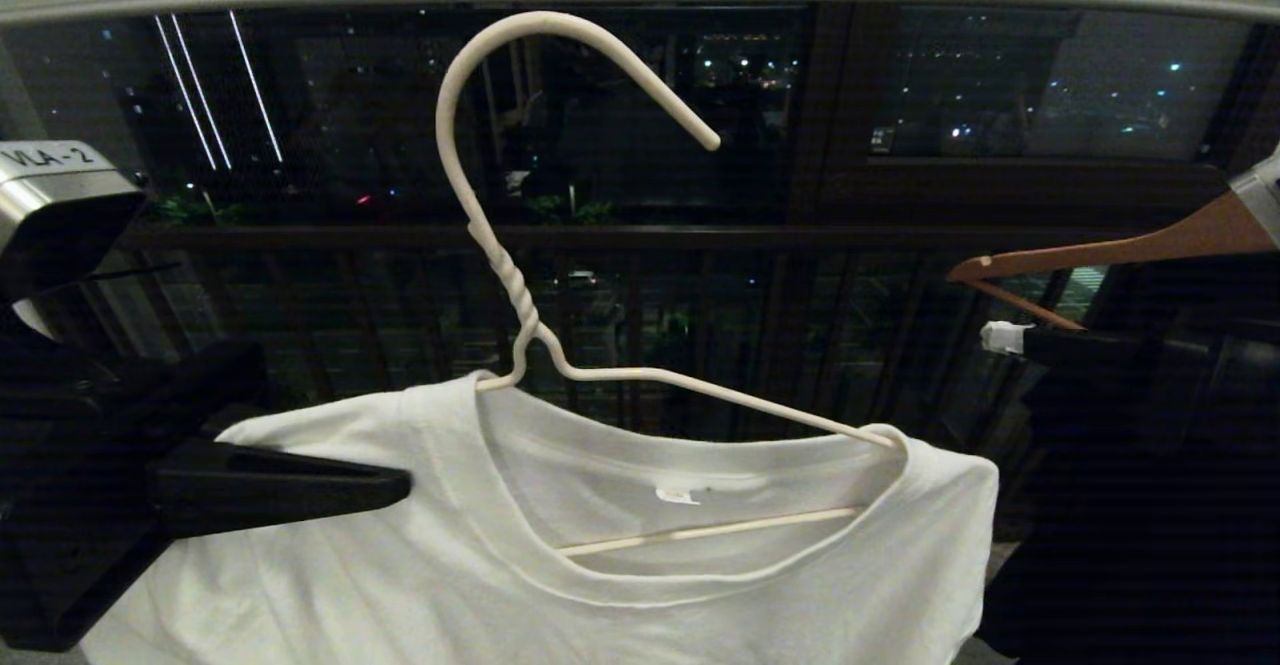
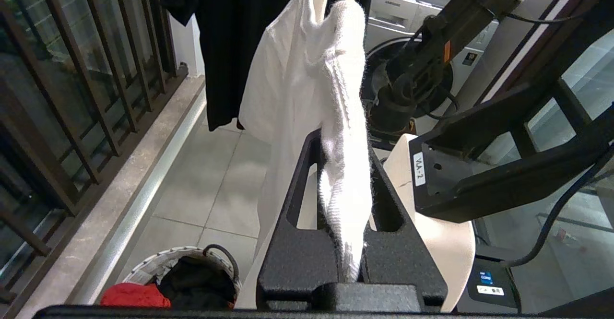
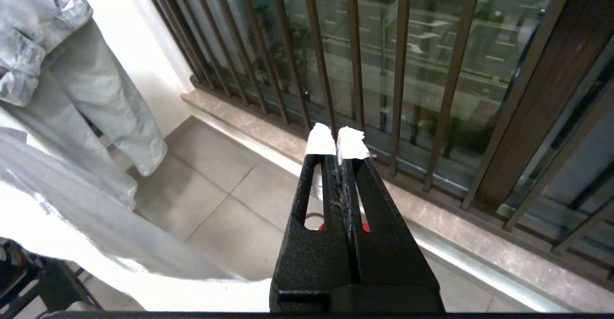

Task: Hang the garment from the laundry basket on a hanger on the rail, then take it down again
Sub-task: Hang the clothes rack on the clothesline

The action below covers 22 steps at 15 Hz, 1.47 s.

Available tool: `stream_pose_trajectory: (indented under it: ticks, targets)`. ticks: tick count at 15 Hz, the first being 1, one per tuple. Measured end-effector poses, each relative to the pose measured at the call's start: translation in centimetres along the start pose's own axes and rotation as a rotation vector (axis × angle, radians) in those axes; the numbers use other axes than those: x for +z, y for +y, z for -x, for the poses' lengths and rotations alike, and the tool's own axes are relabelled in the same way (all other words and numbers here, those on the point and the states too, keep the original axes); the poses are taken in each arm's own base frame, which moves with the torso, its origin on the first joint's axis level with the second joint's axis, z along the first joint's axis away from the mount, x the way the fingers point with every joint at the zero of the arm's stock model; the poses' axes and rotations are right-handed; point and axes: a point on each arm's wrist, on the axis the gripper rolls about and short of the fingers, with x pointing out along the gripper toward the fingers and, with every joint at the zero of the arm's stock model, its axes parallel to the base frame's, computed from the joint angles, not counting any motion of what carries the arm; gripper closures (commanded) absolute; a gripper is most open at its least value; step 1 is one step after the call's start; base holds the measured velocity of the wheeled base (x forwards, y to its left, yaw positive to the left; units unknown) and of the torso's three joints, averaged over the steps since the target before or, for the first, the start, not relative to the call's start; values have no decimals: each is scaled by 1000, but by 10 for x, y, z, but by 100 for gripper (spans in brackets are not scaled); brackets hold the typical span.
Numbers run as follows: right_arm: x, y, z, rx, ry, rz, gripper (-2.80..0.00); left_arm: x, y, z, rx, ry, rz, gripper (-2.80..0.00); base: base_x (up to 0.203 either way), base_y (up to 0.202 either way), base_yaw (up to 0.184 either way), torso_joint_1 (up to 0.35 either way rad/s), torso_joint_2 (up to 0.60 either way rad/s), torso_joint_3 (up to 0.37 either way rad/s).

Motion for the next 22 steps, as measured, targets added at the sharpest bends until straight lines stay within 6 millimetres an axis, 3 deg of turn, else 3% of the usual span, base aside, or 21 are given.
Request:
stream_pose_trajectory:
  ticks: [6,9,13,22]
  targets:
    - [9,2,4,-41,13,-12,0,5,-7,9,50,-17,47,0,0,0,0,0,0,0]
    - [14,5,8,-47,19,-14,0,10,-16,25,139,-45,69,0,0,0,0,0,0,0]
    - [18,6,10,-47,7,-9,0,17,-42,39,260,-85,76,0,0,0,0,0,0,0]
    - [23,10,16,-44,7,-9,0,10,-92,46,571,-172,68,0,0,0,0,0,0,0]
